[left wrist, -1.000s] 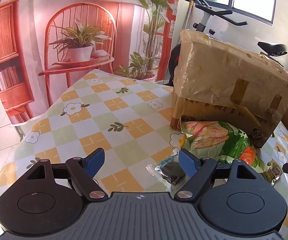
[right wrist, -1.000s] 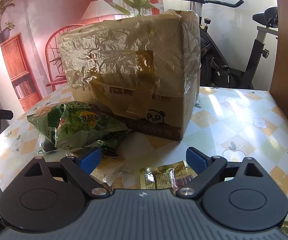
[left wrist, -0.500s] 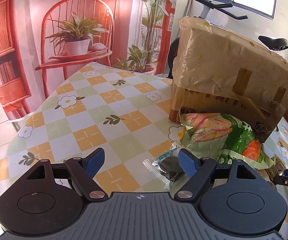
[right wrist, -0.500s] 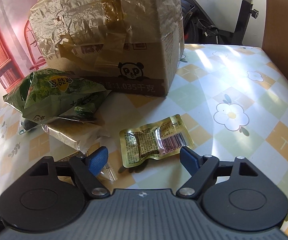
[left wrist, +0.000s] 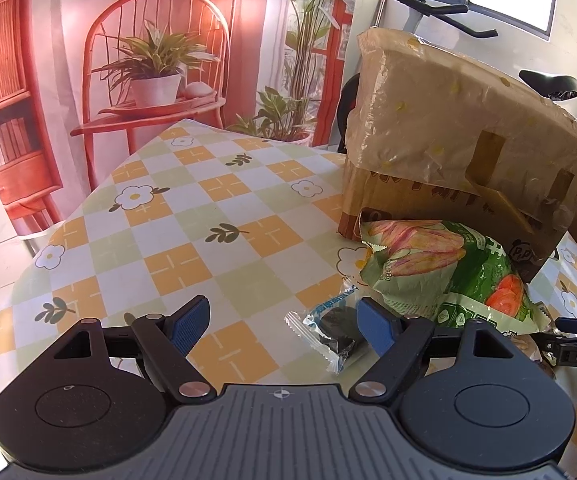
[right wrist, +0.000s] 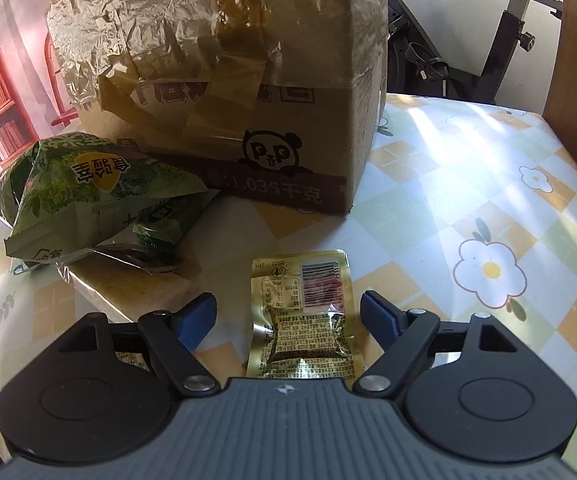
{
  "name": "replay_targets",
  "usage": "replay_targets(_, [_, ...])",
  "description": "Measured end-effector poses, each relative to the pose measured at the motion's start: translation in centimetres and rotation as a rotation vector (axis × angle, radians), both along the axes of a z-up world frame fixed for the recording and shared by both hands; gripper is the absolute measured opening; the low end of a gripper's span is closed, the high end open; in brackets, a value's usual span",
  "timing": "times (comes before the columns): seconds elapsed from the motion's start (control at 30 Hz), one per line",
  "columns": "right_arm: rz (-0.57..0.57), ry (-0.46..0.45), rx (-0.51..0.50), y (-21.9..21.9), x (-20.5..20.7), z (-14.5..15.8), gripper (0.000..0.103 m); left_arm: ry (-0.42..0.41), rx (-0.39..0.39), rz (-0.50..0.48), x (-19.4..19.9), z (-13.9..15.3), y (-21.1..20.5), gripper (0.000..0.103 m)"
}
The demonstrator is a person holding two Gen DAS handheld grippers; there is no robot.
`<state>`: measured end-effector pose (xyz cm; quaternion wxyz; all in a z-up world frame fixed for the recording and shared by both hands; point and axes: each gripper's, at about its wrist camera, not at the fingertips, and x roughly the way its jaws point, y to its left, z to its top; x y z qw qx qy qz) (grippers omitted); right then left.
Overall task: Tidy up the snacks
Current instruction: 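Close the right gripper on the gold foil packet while the left approaches the black snack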
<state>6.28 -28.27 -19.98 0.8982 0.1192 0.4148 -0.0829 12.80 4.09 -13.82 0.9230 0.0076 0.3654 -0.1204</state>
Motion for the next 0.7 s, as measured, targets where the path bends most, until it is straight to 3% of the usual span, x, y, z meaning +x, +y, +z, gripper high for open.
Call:
replay_targets(0.2, [0.054, 0.007, -0.116, 1.6, -0.7, -0.4, 0.076, 0.001, -0.001, -0.001, 0.5, -0.3, -0.2, 0.082])
replay_targets(0.33, [0.034, -0.013, -0.126, 1.3, -1.0, -0.3, 0.058, -0.006, 0.004, -0.005, 0.8, -0.6, -0.5, 0.082])
replay_targets(0.7, [0.029, -0.057, -0.096, 1.0, -1.0, 0.4, 0.055, -0.007, 0.051, -0.046, 0.7, -1.4, -1.5, 0.079])
